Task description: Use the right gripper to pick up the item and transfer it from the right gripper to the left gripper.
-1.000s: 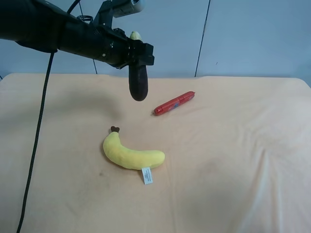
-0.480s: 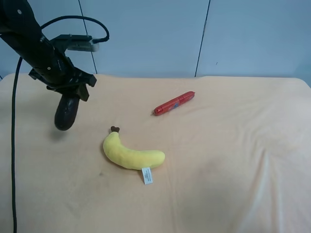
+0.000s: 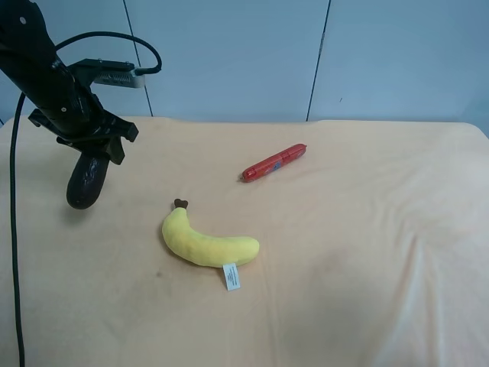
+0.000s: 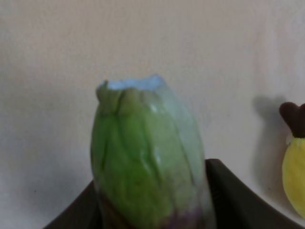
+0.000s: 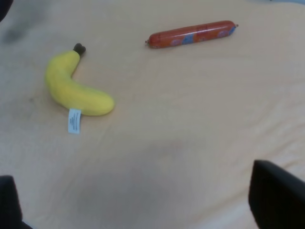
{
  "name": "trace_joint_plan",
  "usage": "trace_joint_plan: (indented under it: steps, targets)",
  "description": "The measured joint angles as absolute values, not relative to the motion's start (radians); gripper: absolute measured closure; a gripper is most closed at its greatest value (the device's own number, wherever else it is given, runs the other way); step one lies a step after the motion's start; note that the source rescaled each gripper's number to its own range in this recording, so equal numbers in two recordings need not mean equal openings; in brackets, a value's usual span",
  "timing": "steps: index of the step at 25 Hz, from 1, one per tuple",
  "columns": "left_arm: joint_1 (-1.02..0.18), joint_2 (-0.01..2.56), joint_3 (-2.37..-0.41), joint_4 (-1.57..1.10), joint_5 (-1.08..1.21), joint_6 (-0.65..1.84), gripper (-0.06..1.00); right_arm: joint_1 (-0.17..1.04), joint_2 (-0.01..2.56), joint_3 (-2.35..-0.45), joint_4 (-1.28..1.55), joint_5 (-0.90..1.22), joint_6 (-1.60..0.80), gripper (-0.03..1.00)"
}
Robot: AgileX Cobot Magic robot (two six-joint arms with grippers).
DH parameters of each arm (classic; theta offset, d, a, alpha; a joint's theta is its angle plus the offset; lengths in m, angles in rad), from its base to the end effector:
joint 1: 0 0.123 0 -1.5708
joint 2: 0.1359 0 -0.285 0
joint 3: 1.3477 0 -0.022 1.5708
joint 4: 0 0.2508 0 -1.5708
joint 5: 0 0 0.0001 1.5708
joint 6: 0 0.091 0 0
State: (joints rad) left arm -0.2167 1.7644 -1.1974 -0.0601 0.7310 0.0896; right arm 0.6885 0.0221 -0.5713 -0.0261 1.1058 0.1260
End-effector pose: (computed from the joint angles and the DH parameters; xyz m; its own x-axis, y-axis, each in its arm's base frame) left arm 0.3477 -0.0803 0.2113 -0.9025 0.2446 -0.3544 0.2694 0.9628 -0.0217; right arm -0.0077 -0.0091 0.2934 -0.4175 -0.1959 -0.8873 -0.5753 0.8129 0.0912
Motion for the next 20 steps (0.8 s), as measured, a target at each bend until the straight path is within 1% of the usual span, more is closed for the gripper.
trace_joint_plan:
  steps: [1,2,5,6,9,16,20]
  targets:
    - [-0.217,1.767,-1.198,-0.060,0.734,0.090,0.85,0.689,0.022,-0.571,-0.026,1.106,0.126,0.10]
    - [-0.217,1.769,-1.198,-0.060,0.738,0.090,0.74,0.686,0.021,-0.571,-0.026,1.106,0.126,0.10]
    - [-0.217,1.789,-1.198,-0.060,0.747,0.090,0.33,0.644,0.021,-0.571,-0.025,1.106,0.126,0.10]
    - [-0.217,1.792,-1.198,-0.060,0.747,0.090,0.29,0.621,0.021,-0.571,-0.025,1.106,0.126,0.10]
    - [-0.217,1.795,-1.198,-0.060,0.748,0.090,0.26,0.534,0.021,-0.571,-0.024,1.106,0.126,0.10]
    - [-0.217,1.796,-1.198,-0.057,0.839,0.091,0.25,0.282,0.020,-0.571,-0.024,1.106,0.126,0.10]
    - [-0.217,1.796,-1.198,-0.057,0.921,0.091,0.25,0.180,-0.003,-0.571,-0.024,1.105,0.126,0.10]
